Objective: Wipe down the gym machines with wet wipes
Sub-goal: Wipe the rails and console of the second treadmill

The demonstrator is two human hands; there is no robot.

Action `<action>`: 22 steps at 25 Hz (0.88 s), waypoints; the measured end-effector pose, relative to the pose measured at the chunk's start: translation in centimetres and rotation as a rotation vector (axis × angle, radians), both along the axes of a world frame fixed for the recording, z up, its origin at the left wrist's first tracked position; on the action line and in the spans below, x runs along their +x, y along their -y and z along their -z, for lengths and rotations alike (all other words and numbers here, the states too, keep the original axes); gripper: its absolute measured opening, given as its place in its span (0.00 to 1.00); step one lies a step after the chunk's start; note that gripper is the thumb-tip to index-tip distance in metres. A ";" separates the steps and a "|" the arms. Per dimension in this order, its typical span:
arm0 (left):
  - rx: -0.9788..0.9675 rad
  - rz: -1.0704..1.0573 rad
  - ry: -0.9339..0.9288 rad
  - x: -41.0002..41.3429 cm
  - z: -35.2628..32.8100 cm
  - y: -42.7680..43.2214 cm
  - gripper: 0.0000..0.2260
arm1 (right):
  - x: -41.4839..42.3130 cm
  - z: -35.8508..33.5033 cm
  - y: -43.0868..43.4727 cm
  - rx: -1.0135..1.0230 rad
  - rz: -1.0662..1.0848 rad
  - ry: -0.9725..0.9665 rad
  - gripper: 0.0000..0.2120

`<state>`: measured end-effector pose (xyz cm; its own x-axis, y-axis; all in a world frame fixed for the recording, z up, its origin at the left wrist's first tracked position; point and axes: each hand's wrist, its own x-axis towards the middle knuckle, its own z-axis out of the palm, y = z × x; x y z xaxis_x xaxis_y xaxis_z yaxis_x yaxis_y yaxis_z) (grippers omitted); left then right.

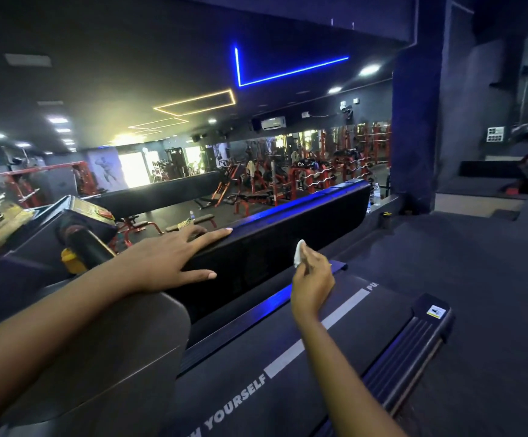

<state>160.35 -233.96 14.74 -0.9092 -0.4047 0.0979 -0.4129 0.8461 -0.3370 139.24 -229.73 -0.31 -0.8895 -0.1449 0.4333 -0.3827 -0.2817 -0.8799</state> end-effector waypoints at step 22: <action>0.002 0.052 -0.105 0.6 1.4 1.2 0.35 | 5.1 -2.6 0.1 -0.109 0.059 -0.291 0.18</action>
<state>161.00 -235.18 13.38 -0.9138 -0.3576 0.1926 -0.4013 0.8681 -0.2923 144.36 -229.86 2.26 -0.7313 -0.0353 0.6811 -0.6327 -0.3377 -0.6969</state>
